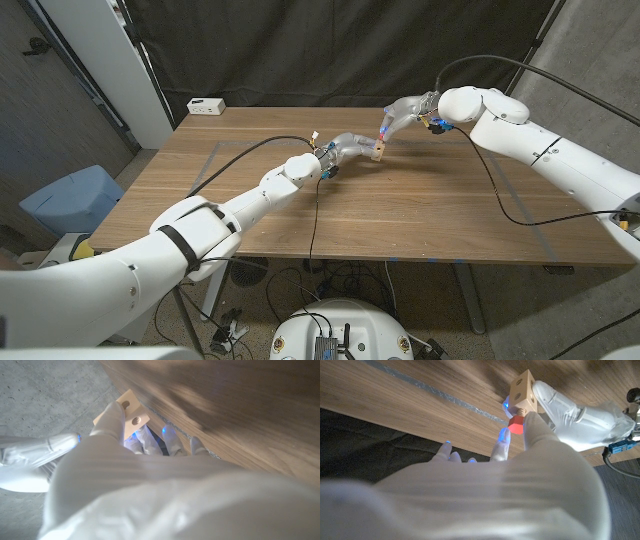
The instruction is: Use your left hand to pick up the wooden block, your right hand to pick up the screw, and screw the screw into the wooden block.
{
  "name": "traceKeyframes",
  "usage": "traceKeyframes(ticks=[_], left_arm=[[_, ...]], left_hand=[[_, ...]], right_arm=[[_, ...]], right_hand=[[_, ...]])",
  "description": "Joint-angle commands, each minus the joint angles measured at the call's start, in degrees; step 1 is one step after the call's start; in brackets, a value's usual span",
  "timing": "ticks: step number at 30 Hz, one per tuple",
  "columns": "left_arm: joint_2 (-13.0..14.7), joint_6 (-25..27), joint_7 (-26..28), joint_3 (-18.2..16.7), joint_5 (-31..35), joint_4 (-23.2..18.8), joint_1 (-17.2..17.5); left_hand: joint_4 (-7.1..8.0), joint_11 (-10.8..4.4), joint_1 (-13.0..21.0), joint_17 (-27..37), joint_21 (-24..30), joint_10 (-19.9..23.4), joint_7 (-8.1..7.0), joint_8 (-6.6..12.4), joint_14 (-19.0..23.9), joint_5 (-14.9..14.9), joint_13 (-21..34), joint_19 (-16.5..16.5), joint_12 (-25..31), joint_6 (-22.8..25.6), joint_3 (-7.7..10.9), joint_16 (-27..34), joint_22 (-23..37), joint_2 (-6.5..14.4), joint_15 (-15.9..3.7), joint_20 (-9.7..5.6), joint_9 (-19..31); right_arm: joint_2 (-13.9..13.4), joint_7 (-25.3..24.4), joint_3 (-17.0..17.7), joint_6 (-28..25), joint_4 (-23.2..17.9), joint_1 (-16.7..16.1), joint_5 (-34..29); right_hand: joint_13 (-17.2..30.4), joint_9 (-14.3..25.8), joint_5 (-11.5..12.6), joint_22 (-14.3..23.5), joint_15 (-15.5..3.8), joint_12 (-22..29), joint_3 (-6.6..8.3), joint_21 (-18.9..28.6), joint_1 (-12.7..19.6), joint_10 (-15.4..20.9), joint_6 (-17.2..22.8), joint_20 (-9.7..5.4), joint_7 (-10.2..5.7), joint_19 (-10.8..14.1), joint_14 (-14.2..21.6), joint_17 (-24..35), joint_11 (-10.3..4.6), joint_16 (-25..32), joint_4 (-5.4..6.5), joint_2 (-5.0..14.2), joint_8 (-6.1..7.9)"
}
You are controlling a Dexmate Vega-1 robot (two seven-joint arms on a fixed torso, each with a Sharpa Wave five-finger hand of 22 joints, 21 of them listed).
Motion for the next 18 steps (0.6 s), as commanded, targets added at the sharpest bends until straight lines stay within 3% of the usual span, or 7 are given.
traceKeyframes(ticks=[1, 18], left_arm=[[-0.2, -0.3, -0.2, 0.0, 0.0, 0.7, -0.4], [-0.6, -0.8, -0.6, 0.1, -0.2, 2.0, -0.8]], left_hand=[[0.57, -0.13, -0.4, 0.1, 0.4, 0.4, 0.00, 0.53, -0.2, 0.5, 0.3, -0.4, 0.4, 0.7, 0.99, -0.1, 0.2, 1.2, -2.13, -0.03, 0.1], [0.58, -0.12, -0.5, 0.1, 0.4, 0.4, 0.06, 0.51, -0.3, 0.5, 0.2, -0.4, 0.4, 0.6, 0.97, -0.1, 0.2, 1.1, -2.16, -0.03, 0.1]], right_arm=[[0.7, -1.1, -0.4, 0.6, 1.5, 0.3, -0.1], [0.9, -2.1, -0.4, -0.3, 1.3, -0.1, -0.1]], right_hand=[[0.0, 0.1, -0.1, 0.1, 0.04, 0.4, 0.70, 0.3, 1.0, 1.1, 2.0, -0.03, -0.19, 0.8, 1.0, -0.1, -0.41, 0.6, 0.29, 0.30, 0.87], [-0.1, 0.2, -0.3, 0.1, -0.74, 1.0, 0.77, 0.4, 1.8, 4.4, 7.0, -0.36, -1.09, 1.9, 2.7, -0.1, -1.85, 0.9, 0.77, 0.62, 3.00]])
